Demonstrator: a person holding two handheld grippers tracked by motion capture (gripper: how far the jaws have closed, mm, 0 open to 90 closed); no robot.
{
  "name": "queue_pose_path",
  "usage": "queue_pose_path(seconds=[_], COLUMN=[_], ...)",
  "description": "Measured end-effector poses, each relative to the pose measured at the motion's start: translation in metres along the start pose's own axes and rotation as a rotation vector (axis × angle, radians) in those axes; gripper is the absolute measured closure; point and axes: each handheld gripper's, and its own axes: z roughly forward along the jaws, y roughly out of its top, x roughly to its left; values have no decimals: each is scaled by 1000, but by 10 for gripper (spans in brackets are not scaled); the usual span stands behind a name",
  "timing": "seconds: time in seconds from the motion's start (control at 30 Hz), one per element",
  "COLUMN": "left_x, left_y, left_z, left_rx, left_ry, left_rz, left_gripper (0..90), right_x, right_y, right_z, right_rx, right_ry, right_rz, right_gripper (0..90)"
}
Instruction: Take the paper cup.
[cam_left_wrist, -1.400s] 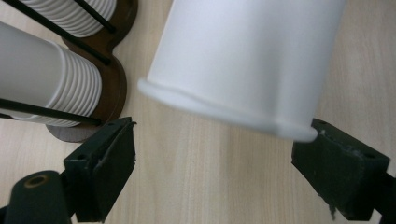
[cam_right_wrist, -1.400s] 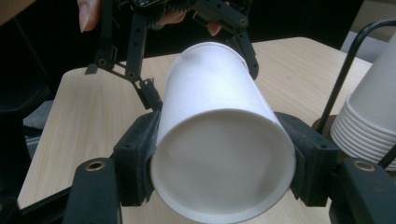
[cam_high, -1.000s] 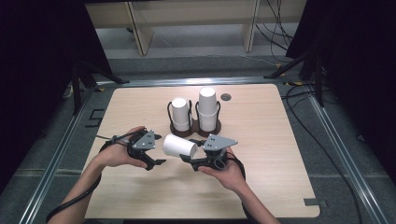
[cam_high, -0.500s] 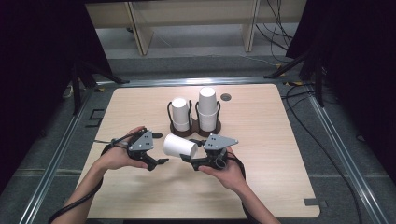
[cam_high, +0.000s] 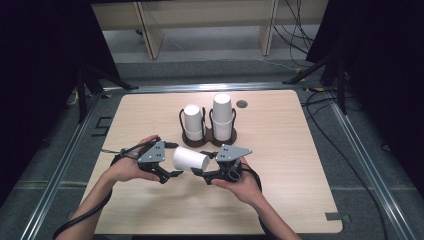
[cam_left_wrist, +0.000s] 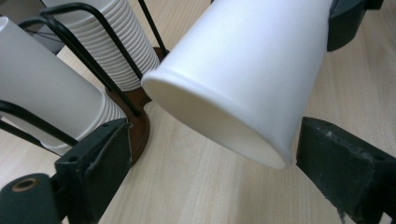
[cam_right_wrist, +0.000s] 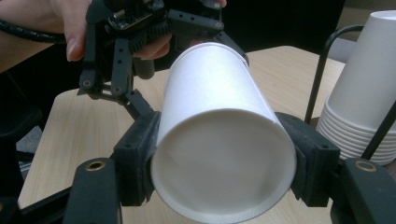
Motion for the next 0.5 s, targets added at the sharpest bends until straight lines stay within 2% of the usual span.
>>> queue_pose_path(seconds=[0.07, 0.13, 0.17, 0.3, 0.33, 0.5], left_x=[-1, -2, -2, -1, -1, -2], left_y=[1, 1, 1, 0, 0, 1], left_z=[0, 1, 1, 2, 2, 1], left_rx=[2, -1, -4, -19, -19, -28], left_ry=[-16, -20, -19, -23, -23, -33], left_rz=[8, 8, 12, 9, 15, 16], left_gripper=[104, 107, 106, 110, 109, 115], right_x=[0, 2, 2, 2, 1, 0], right_y=[0, 0, 0, 0, 1, 1], right_z=[1, 2, 1, 1, 1, 2], right_rx=[-7, 6, 16, 14, 14, 8], right_ry=[9, 31, 13, 23, 13, 21], right_rz=[-4, 17, 7, 7, -9, -16], right_gripper=[357, 357, 357, 357, 357, 357])
